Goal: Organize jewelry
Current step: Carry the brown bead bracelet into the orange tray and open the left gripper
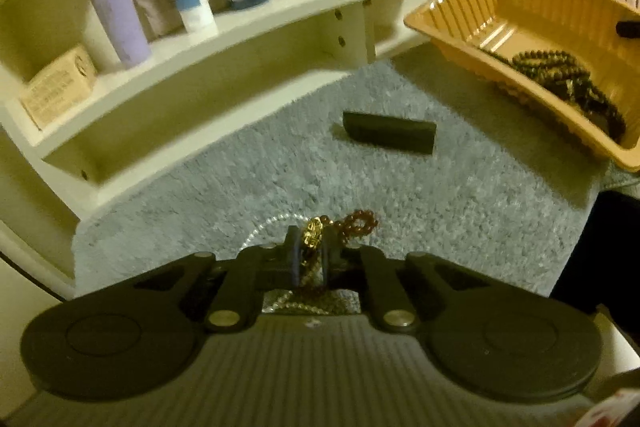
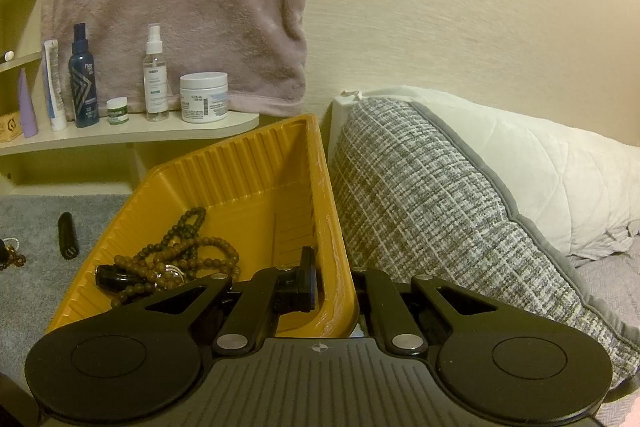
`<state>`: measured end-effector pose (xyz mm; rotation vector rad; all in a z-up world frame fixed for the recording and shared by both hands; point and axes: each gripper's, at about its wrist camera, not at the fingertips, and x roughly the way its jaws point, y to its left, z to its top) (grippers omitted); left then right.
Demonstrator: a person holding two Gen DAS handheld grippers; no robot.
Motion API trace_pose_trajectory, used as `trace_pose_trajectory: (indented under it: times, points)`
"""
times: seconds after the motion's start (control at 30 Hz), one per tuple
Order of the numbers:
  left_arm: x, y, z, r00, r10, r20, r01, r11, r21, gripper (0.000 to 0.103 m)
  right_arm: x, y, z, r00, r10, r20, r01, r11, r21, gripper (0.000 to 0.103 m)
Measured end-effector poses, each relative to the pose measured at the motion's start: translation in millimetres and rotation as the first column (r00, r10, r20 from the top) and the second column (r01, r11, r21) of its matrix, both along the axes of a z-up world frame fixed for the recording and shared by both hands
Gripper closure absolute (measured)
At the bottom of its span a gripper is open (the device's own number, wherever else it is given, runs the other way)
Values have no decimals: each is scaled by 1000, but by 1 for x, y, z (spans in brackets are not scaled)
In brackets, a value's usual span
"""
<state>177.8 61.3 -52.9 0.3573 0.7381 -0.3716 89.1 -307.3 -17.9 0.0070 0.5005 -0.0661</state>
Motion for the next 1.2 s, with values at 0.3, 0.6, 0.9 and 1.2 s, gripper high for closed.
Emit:
trace_pose_trajectory:
  times: [0.3, 0.6, 0.9, 1.2]
  points:
    - [-6, -3, 53, 994, 1, 111, 3, 999, -38, 94, -1, 1, 0, 1000, 4, 3, -4, 1000, -4, 98]
    - [-11, -27, 104, 980, -52, 193, 70, 994, -87, 94, -1, 4, 3, 1000, 10, 9, -10, 1000, -5, 98]
    - [-19, -79, 137, 955, -178, 238, 210, 971, -115, 94, -2, 3, 3, 1000, 12, 13, -12, 1000, -1, 98]
    - [-29, -151, 134, 921, -315, 228, 353, 923, -150, 94, -2, 2, 3, 1000, 13, 12, -13, 1000, 4, 98]
